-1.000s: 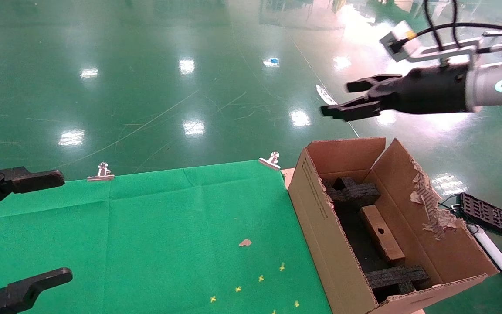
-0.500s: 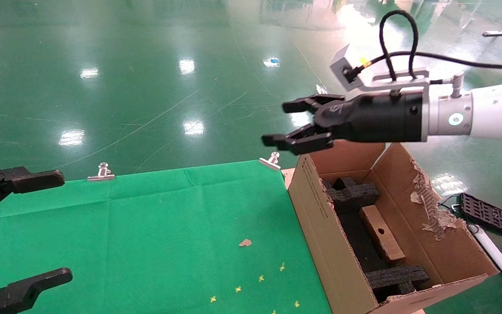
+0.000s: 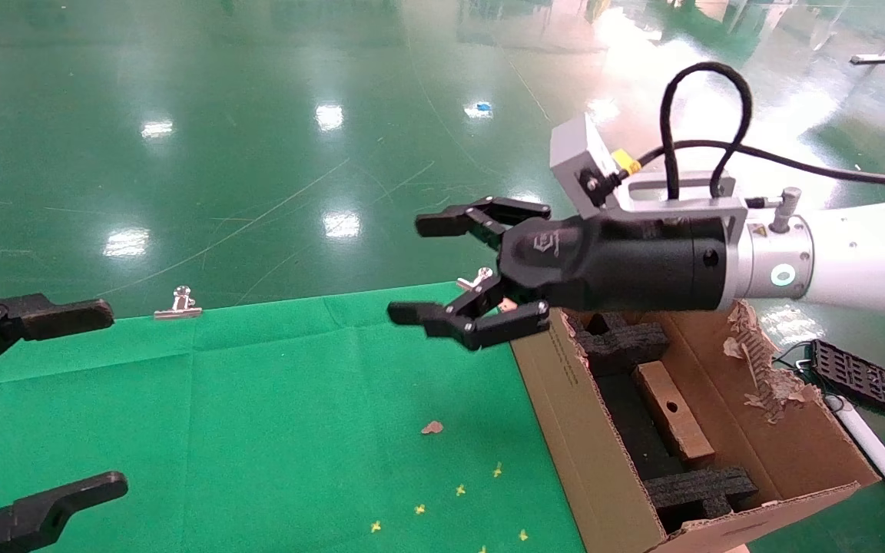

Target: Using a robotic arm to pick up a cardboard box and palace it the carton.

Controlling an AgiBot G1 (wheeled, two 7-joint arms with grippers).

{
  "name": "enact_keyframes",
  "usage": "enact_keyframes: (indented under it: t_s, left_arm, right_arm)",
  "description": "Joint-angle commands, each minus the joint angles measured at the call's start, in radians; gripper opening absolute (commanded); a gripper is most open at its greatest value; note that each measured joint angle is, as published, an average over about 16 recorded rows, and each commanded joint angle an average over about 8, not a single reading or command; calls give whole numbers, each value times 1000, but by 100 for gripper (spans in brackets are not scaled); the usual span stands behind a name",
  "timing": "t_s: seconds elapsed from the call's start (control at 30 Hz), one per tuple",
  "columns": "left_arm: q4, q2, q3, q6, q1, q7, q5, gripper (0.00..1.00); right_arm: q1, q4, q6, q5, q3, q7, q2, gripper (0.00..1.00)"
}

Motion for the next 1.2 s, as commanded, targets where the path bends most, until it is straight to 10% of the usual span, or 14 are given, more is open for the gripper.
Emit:
enact_keyframes:
  t_s: [0.03,0.63,1.2]
  left_arm:
    - [0,0,0,0,0,0,0,100]
    - [0,0,1,-1,0,1,-1,100]
    - [0,0,1,-1,0,1,-1,100]
  right_arm:
    - [-39,32,-10,13,39,-7,-1,100]
    - [-345,285,-85,115,348,-62,-8,100]
    - [-335,277,-84,114,339,-61,-8,100]
